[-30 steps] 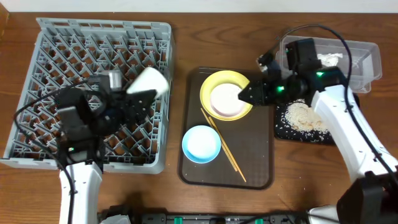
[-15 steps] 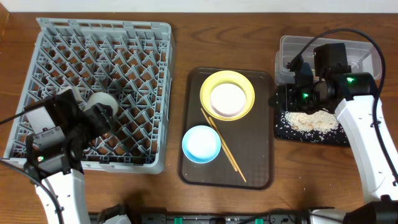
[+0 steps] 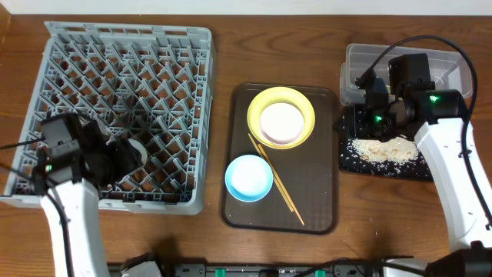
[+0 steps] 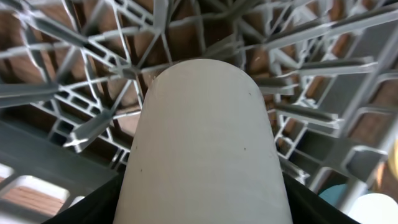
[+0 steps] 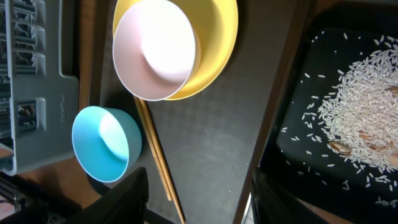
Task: Sort waste into correct bins and load items into the dishwasher
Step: 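Reach left gripper to blue bowl on brown tray and grasp rim, then carry blue bowl with left gripper into dish rack and release, then withdraw left gripper from rack and reach toward yellow plate, then grasp rim of pink bowl on yellow plate with left gripper, then carry pink bowl with left gripper into dish rack and release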
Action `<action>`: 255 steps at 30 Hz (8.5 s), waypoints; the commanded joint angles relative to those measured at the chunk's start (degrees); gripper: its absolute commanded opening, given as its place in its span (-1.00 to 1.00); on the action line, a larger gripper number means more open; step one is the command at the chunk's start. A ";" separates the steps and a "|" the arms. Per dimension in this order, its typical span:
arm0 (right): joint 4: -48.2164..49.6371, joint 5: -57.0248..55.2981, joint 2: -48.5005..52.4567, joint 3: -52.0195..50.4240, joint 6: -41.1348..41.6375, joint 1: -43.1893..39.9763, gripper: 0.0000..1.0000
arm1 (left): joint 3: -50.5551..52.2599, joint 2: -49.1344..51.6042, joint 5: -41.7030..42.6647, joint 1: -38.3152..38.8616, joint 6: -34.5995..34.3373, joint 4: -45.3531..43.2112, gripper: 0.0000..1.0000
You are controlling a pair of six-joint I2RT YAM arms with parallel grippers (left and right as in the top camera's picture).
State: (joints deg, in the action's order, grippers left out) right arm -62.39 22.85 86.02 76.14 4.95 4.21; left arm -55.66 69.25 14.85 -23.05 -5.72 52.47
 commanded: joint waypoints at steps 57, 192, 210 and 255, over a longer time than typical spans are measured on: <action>-6.25 -13.81 -1.64 1.01 6.14 -9.18 0.87 | -5.33 25.51 -17.70 71.67 -5.29 -12.24 0.74; -8.79 -19.61 -1.64 1.01 5.73 -12.92 0.96 | -27.17 20.70 -6.10 44.81 -0.66 -15.45 0.89; -8.79 -19.58 -1.64 1.01 5.73 -12.87 0.99 | -27.08 41.79 -9.53 62.07 4.22 -22.75 0.90; -9.20 -19.39 -1.64 1.01 5.73 -12.87 0.97 | -27.58 28.81 -16.22 55.15 4.15 -25.29 -0.85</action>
State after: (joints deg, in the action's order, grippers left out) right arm -71.44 3.81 85.43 76.14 10.46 -8.40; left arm -82.11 101.97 -6.55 37.74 -1.45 26.79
